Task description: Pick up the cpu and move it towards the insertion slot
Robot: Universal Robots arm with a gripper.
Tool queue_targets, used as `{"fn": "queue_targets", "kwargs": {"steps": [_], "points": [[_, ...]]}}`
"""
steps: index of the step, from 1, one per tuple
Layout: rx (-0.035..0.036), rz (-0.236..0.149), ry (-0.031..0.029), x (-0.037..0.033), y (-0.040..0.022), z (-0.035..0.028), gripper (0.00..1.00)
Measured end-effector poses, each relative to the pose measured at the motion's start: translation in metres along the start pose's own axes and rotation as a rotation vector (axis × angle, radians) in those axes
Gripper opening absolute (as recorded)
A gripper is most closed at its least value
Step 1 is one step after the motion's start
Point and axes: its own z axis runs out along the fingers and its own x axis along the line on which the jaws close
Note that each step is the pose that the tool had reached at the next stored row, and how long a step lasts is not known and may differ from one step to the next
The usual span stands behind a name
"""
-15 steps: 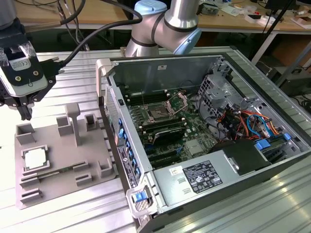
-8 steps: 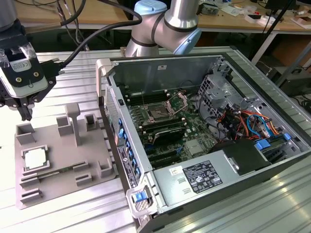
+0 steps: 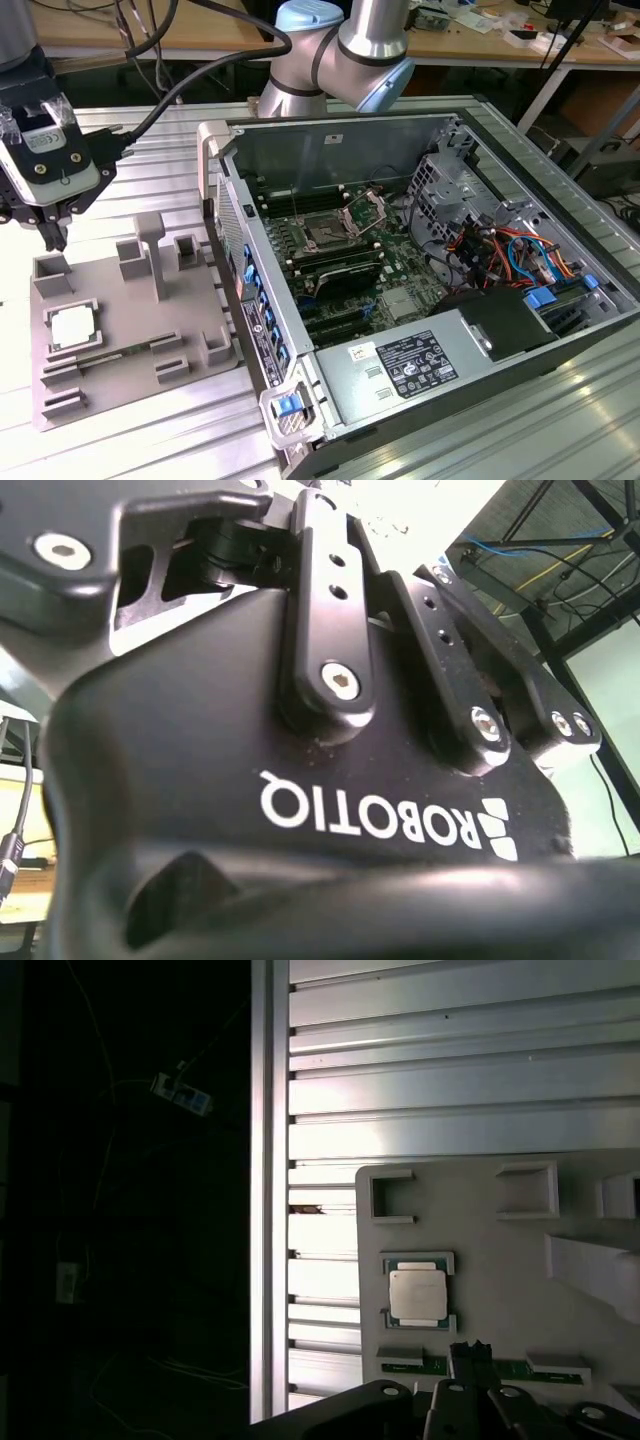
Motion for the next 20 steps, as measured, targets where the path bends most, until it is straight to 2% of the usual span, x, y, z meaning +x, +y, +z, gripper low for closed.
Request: {"fn": "queue_targets", "kwargs": {"steps": [20], "points": [[0.0000, 0.000, 0.0000, 0.0000, 0.0000, 0.0036, 0.11]]}}
